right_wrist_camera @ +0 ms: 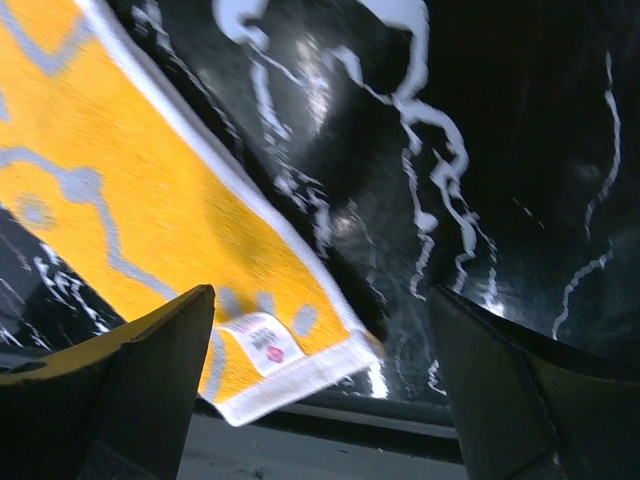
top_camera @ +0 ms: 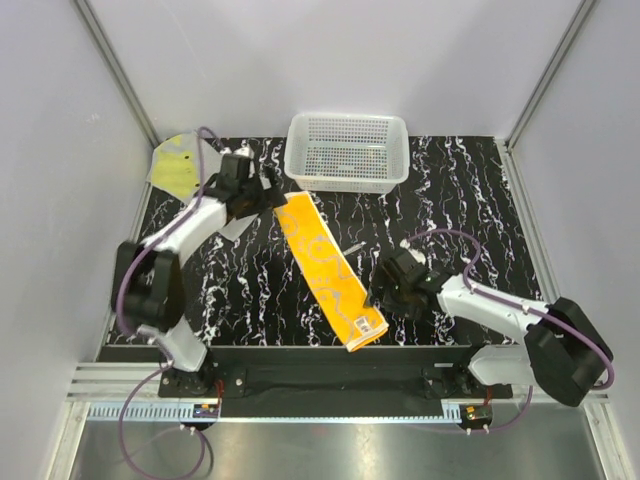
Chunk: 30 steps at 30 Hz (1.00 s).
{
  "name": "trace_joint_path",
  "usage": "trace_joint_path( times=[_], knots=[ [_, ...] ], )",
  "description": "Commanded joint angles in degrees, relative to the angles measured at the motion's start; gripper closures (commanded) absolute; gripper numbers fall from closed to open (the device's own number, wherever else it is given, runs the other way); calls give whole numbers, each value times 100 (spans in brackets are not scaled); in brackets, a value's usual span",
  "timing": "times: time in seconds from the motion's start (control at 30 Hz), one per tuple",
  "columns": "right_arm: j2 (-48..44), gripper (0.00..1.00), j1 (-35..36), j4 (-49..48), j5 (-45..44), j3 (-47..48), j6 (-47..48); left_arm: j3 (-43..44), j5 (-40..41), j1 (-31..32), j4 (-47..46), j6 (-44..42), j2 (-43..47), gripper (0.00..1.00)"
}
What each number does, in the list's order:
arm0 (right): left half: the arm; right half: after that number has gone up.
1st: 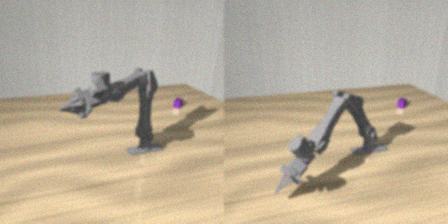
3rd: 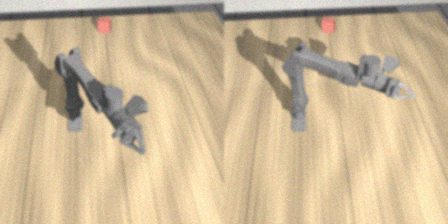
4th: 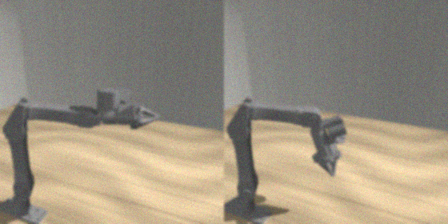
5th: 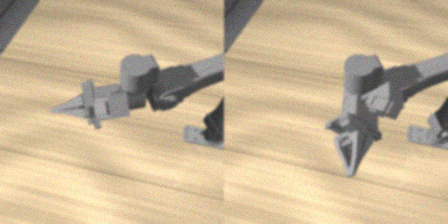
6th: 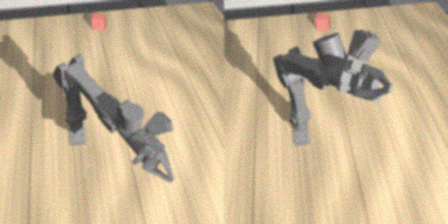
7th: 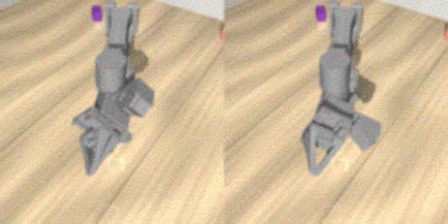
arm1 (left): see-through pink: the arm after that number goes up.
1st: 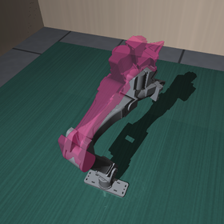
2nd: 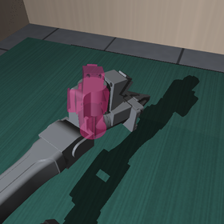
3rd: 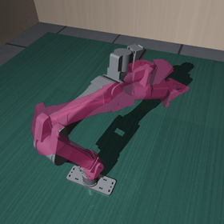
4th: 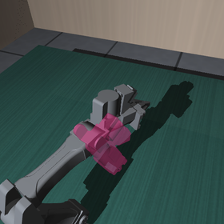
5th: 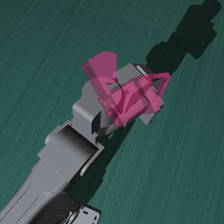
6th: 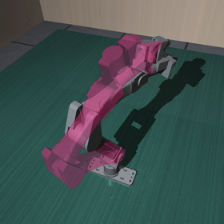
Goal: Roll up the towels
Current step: Fold the towel
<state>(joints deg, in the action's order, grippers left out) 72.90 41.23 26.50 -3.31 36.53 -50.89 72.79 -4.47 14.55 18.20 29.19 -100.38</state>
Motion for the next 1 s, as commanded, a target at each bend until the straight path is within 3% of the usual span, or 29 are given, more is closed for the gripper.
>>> trace_joint_path(
  times=[0.0, 0.17, 0.33, 0.67, 0.97],
  knots=[
    [-364, 7, 34, 241, 207, -365, -297, -771, 157, 75, -132, 34, 1211, 1],
    [-1171, 17, 60, 215, 621, -989, -649, -1854, 174, 206, -194, 166, 2487, 1],
    [-1726, 30, 113, 294, 805, -1288, -948, -2216, 324, 417, 26, 210, 3181, 1],
    [-1271, 46, 192, -768, 850, -1878, -1353, -2893, 342, 699, 97, 350, 3833, 1],
    [-1279, 56, 201, -725, 569, -1860, -1327, -3122, 324, 769, 149, 350, 4008, 1]
  ],
)
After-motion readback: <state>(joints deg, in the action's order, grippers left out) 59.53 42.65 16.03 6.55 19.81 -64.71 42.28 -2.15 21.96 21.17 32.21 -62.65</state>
